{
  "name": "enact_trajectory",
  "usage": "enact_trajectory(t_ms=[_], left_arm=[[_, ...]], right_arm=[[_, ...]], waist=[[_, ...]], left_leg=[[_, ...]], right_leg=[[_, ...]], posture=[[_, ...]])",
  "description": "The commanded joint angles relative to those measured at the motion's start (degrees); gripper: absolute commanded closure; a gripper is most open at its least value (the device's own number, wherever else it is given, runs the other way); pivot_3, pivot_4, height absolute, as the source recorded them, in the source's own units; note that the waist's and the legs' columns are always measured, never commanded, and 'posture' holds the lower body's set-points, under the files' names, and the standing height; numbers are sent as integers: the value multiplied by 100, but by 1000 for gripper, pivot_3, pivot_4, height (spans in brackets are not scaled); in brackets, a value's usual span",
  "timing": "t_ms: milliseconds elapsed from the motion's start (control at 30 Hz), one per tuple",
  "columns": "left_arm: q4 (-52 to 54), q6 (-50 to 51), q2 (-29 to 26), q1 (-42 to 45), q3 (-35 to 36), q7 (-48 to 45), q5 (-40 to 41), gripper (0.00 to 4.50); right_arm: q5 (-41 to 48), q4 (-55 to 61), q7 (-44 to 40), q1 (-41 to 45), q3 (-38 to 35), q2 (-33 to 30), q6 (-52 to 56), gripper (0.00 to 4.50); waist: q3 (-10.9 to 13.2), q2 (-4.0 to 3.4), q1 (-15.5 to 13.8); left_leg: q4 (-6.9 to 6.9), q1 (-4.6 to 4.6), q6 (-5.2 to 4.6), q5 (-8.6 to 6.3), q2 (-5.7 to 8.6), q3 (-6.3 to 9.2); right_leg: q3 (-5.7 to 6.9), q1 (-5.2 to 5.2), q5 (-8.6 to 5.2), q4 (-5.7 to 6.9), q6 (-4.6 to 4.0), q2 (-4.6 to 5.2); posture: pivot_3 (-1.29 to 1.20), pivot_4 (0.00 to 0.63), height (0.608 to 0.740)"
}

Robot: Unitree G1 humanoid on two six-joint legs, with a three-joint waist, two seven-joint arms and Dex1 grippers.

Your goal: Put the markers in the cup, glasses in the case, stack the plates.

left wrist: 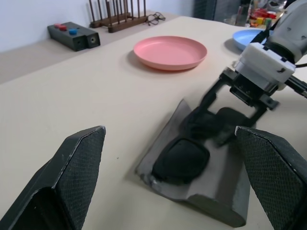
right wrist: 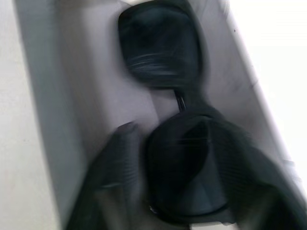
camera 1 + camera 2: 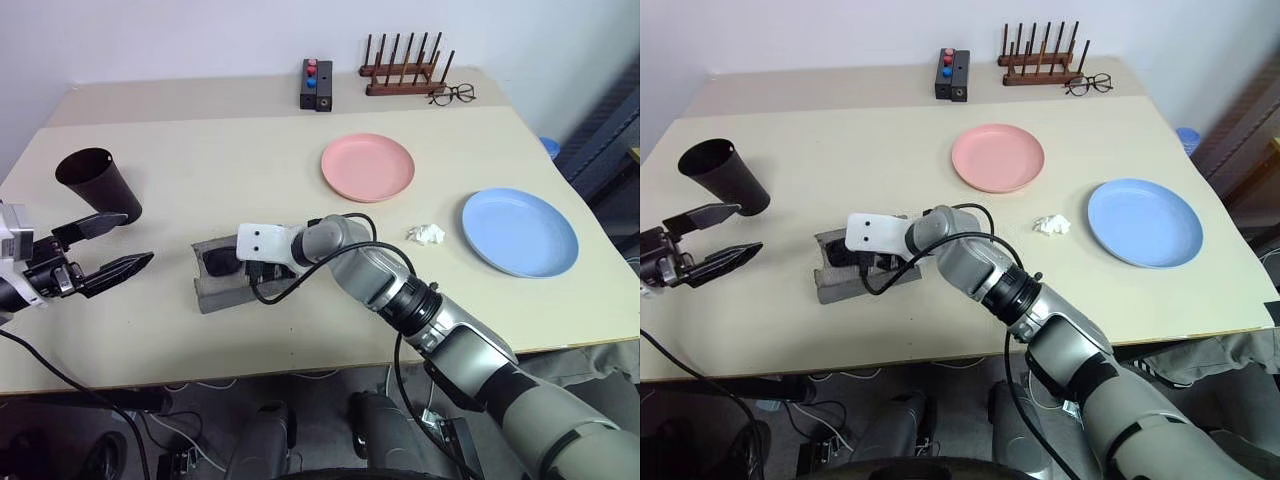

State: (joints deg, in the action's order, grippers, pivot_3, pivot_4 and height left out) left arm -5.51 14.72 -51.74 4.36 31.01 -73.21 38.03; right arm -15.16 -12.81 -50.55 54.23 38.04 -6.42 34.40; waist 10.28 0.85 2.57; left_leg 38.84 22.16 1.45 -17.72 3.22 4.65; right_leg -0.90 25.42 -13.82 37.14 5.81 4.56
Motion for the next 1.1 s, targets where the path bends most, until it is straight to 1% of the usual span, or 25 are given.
enact_trajectory(t_ms=[33,133,200,333,467,533,633,700,733,767,800,833,933,1000,1033,1100], left_arm=[[110,-18,-53,48,62,5,25,0],[100,-12,-53,55,52,5,23,0],[92,-8,-52,65,42,8,27,0],[61,-26,-47,102,12,10,18,0],[-19,45,-59,251,-135,67,-33,0],[-49,173,-65,391,-257,102,-20,0],[-207,519,-17,845,-577,226,3,0],[-421,581,56,1200,-827,314,-120,0],[-547,486,127,1412,-953,313,-195,517],[-655,472,194,1612,-1061,313,-233,773],[-818,364,277,1841,-1196,344,-359,1248],[-994,219,348,2041,-1328,342,-508,1709],[-1544,-83,561,2590,-1685,306,-858,3228],[-1953,-282,655,2933,-1874,250,-1073,4257],[-2257,-446,697,3149,-2004,270,-1267,4444],[-2857,-775,781,3512,-2261,339,-1664,4444]], right_arm=[[72,243,-114,13,-70,20,66,49],[427,296,84,241,-707,296,442,49],[593,486,-47,318,-849,265,488,49],[1130,726,-61,504,-1447,376,599,49],[2073,944,-105,587,-2376,562,1007,49],[2364,1000,-75,570,-2655,508,1133,49],[2538,1046,-56,389,-2846,198,1045,49],[2632,1068,13,217,-2983,-13,940,49],[2753,1137,36,68,-3169,-125,866,0],[3012,1252,-36,-82,-3423,-217,918,0],[3201,1393,-165,-281,-3594,-404,951,0],[3251,1563,-319,-533,-3633,-640,758,0],[3210,2054,-850,-1375,-3446,-1489,186,0],[3366,2214,-899,-1683,-3516,-1769,188,0],[3352,2279,-829,-1792,-3521,-1873,181,0],[3362,2415,-744,-1969,-3495,-2000,205,0]], waist=[[0,0,0],[1,-1,7],[1,-2,1],[1,-2,-4],[2,-2,-7],[1,-2,-19],[0,0,-31],[0,0,-36],[0,1,-34],[0,1,-37],[0,1,-55],[0,1,-70],[0,2,-78],[1,2,-31],[1,2,3],[1,2,13]], left_leg=[[-1,0,0,0,0,0],[-2,1,-1,-1,-1,0],[-4,1,-1,-1,-2,0],[-4,1,-3,-1,-2,0],[-5,1,-9,-5,-2,1],[-5,1,-11,-6,-2,2],[-5,1,-11,-6,1,3],[-4,1,-11,-6,2,5],[-4,1,-11,-6,4,6],[-4,1,-11,-6,4,4],[-4,1,-11,-6,4,4],[-4,3,-9,-5,4,5],[2,12,-5,-2,9,1],[4,14,-6,-3,8,-5],[4,14,-8,-4,8,-11],[5,13,-14,-6,3,-15]], right_leg=[[0,0,0,0,0,0],[-1,2,0,0,0,-1],[-1,4,0,1,0,-2],[-1,2,0,-1,0,0],[0,2,0,-2,0,0],[0,0,0,-2,0,0],[1,-2,0,-2,0,2],[5,-3,0,-3,0,1],[5,-4,0,-2,0,0],[5,-2,0,-4,0,0],[5,-3,1,-2,1,1],[6,-3,1,-4,1,0],[7,0,1,-6,2,-1],[7,0,1,-10,2,-2],[4,3,1,-7,3,-2],[2,8,1,0,3,-8]], posture=[[0,150,740],[0,150,740],[0,150,740],[0,150,740],[0,150,740],[0,150,740],[0,150,740],[0,150,740],[0,150,740],[0,150,740],[0,150,740],[0,150,740],[0,150,740],[0,150,740],[0,150,740],[0,150,740]])
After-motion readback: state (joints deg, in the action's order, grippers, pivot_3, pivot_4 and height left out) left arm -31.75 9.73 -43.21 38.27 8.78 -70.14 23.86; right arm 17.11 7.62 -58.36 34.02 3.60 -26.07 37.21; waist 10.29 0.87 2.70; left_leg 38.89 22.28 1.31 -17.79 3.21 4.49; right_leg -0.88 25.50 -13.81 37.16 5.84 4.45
